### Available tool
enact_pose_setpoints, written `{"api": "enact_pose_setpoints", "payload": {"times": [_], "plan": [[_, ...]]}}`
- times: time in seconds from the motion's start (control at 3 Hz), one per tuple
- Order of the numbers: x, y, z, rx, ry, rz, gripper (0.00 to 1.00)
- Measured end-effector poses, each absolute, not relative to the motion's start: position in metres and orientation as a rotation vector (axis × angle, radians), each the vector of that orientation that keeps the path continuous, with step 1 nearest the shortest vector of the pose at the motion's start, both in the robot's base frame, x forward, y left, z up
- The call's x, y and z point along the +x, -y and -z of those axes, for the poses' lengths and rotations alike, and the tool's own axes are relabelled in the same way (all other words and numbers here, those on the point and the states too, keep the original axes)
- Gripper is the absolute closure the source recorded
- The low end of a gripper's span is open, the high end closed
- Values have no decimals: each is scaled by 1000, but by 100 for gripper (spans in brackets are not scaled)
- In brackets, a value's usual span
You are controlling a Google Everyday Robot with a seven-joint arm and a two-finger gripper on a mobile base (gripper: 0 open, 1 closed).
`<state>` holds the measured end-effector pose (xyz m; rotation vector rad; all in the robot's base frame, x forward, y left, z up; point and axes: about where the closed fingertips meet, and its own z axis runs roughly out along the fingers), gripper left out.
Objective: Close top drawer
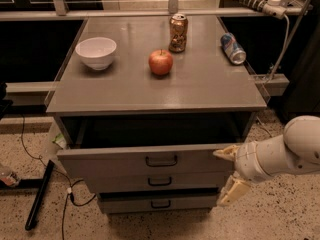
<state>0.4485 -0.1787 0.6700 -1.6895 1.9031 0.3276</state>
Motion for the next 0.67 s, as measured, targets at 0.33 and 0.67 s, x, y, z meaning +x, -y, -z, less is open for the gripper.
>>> {"api": "enact_pose_setpoints", "payload": {"times": [0.33,0.67], "plan": [[488,167,-658,-1702,-1911,-316,0],[489,166,-658,-1703,-1912,-317,0]]}}
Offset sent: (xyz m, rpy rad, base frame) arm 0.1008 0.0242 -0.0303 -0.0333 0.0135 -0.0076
